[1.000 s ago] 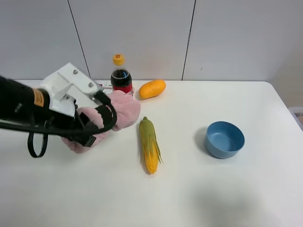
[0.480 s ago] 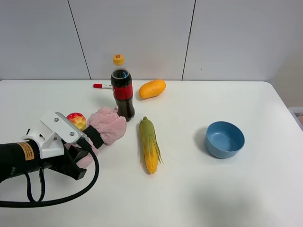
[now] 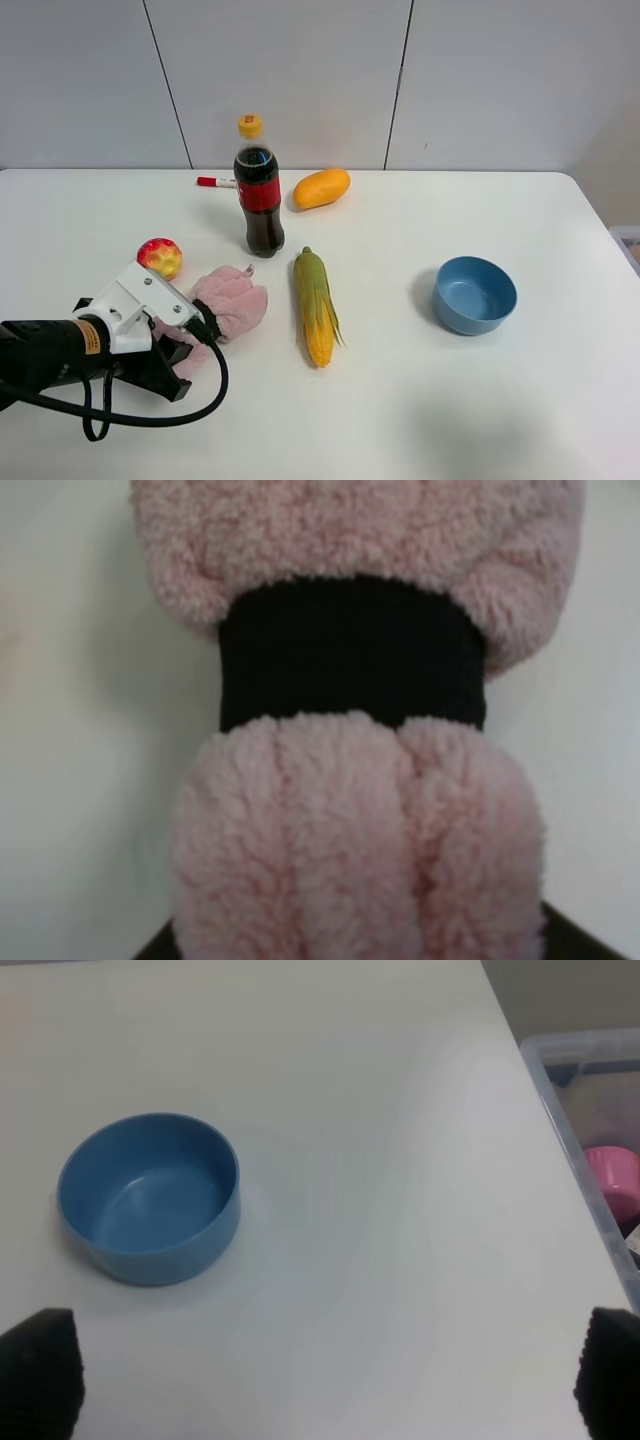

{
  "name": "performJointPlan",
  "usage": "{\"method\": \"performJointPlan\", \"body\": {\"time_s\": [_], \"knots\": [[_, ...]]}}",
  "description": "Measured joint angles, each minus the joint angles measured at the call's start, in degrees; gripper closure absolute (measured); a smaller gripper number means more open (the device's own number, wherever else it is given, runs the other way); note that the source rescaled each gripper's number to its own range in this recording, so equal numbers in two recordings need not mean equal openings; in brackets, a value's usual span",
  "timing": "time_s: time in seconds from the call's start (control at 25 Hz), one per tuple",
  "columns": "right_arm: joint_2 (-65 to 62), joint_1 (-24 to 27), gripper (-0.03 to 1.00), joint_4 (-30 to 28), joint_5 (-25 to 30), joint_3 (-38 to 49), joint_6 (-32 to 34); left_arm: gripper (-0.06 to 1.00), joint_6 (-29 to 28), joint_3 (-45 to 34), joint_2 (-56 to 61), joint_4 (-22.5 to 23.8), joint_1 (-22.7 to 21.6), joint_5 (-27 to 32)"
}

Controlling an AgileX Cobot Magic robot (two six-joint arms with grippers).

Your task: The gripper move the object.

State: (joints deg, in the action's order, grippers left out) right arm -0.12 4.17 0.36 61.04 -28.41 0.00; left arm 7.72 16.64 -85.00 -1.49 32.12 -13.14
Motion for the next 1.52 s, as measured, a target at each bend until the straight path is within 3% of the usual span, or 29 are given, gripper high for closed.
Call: {"method": "performJointPlan", "body": {"time_s": [0.24,0.56,0.6,0.76,0.8,0.88,1.04,1.2,1.32,1.44,1.52], "knots": [[0.0,0.0,-0.03,0.0,0.0,0.0,0.0,0.94,-0.1,5.1,-3.8,1.5,0.0,-0.5],[0.0,0.0,-0.03,0.0,0.0,0.0,0.0,0.93,-0.3,5.4,-4.6,1.5,0.0,0.0],[0.0,0.0,-0.03,0.0,0.0,0.0,0.0,0.85,-0.8,5.4,-4.6,1.5,0.0,0.0],[0.0,0.0,-0.03,0.0,0.0,0.0,0.0,0.26,-6.5,5.4,-4.6,1.8,0.0,0.2],[0.0,0.0,-0.03,0.0,0.0,0.0,0.0,0.15,-7.7,5.4,-4.6,1.8,0.0,0.2],[0.0,0.0,-0.03,0.0,0.0,0.0,0.0,0.05,-9.9,5.4,-4.6,1.9,0.0,0.2],[0.0,0.0,-0.03,0.0,0.0,0.0,0.0,0.01,-13.5,5.8,-1.6,1.9,0.0,2.5],[0.0,0.0,-0.03,0.0,0.0,0.0,0.0,0.01,-17.1,11.4,6.1,0.5,0.0,16.3],[0.0,0.0,-0.03,0.0,0.0,0.0,0.0,0.01,-17.9,19.8,11.0,0.2,0.0,32.4],[0.0,0.0,-0.03,0.0,0.0,0.0,0.0,0.01,-17.6,29.6,13.2,1.5,-0.8,46.7],[0.0,0.0,-0.03,0.0,0.0,0.0,0.0,0.01,-16.9,35.7,13.5,4.1,-3.0,52.5]]}}
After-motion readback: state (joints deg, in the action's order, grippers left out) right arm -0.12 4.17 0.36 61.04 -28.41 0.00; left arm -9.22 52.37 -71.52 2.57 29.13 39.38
